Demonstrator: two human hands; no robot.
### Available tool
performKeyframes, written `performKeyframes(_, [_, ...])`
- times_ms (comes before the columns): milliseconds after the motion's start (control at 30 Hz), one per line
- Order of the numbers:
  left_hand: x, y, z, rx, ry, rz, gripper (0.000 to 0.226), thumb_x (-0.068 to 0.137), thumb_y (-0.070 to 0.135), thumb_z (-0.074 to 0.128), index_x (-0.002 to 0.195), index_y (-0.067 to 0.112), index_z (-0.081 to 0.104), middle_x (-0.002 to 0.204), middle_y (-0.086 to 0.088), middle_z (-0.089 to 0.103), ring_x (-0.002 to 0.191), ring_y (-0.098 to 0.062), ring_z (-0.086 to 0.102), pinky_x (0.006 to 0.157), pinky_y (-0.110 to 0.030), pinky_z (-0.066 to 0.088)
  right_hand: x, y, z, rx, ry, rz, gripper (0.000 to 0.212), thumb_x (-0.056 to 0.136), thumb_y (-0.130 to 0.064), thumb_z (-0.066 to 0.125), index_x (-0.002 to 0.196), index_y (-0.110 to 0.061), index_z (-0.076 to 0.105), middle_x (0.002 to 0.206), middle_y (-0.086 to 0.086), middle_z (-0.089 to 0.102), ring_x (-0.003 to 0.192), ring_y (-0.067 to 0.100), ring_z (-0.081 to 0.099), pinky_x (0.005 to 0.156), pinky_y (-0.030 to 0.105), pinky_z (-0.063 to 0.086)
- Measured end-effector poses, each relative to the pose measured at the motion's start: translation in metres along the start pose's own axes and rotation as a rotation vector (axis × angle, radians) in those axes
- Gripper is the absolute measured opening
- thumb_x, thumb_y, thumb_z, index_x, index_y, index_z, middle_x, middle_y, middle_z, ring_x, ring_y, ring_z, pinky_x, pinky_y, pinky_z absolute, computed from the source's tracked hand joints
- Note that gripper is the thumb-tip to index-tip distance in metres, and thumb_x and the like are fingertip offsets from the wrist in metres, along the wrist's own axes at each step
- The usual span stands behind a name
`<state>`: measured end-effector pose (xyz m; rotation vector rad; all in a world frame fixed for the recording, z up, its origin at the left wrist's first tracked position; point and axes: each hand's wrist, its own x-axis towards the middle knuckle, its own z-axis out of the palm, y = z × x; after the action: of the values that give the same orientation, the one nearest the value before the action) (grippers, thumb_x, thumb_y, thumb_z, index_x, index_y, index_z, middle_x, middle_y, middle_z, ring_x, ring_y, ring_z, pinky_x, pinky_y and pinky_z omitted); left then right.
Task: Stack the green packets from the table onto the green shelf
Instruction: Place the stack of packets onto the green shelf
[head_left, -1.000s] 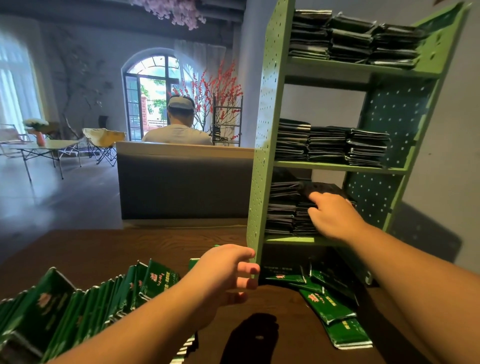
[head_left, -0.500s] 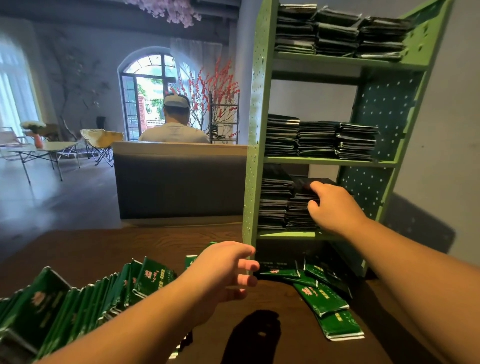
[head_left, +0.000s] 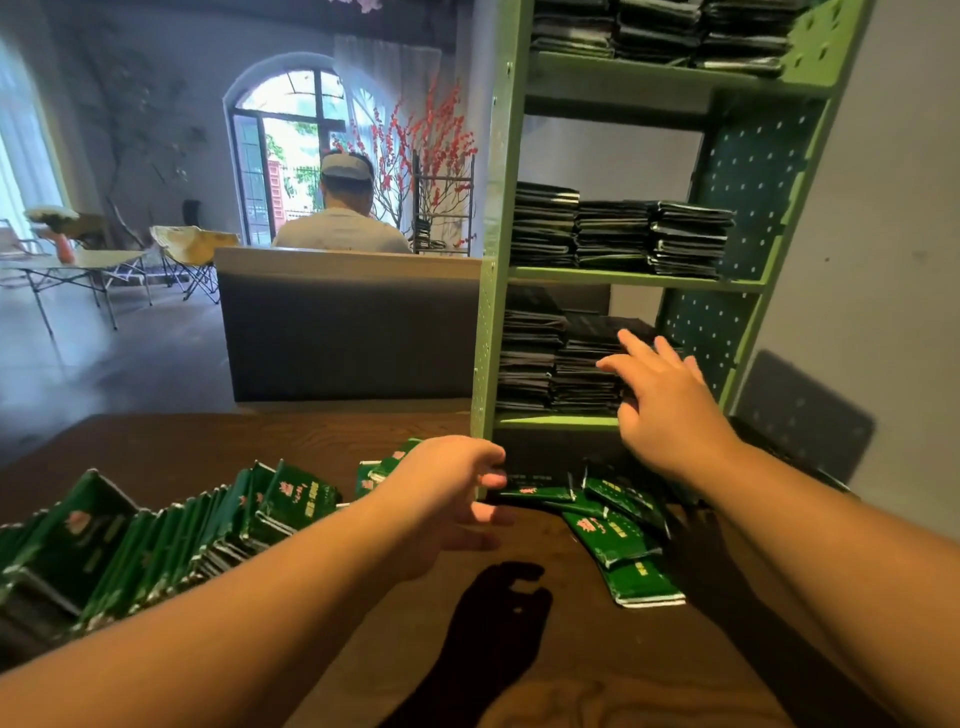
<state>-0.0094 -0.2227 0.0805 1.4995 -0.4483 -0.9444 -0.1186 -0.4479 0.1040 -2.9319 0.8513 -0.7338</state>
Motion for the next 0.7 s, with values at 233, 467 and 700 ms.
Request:
performKeyframes(233, [0.002,-0.026,0.033,-0.044,0.014,-0.043,0.033,0.1,0.02,0.058,0.132,0.015,0.052,0.131,-0.009,0.053,0.093,-0.032,0.068,0.062,-0.037,0.058,-0.056,0.029,0.022,0.035,-0.029,0.038,0.059,0.093,-0.025,0.063,0.148,-0.035,0.042,0.161,0.003,0.023,0.138,0.03,0.043,0.105,0.041,0.046])
performKeyframes(467, [0.006,-0.046,0.044,0.028,0.045,-0.059,0.02,0.097,0.018,0.059,0.116,0.014,0.064,0.118,-0.011,0.062,0.091,-0.025,0.065,0.065,-0.033,0.052,-0.073,0.044,0.08,-0.01,-0.615,0.161,0.119,0.068,-0.083,0.067,0.157,-0.051,-0.005,0.169,0.003,-0.014,0.155,0.039,-0.005,0.121,0.062,0.019])
performKeyframes(700, [0.007,-0.047,0.026,0.062,0.04,-0.087,0.024,0.097,0.024,0.062,0.121,0.017,0.063,0.114,-0.01,0.065,0.097,-0.027,0.067,0.071,-0.035,0.054,-0.056,0.026,0.091,-0.029,-0.678,0.254,0.114,0.079,-0.061,0.074,0.161,-0.037,-0.002,0.169,0.011,0.016,0.152,0.036,0.025,0.119,0.048,0.034])
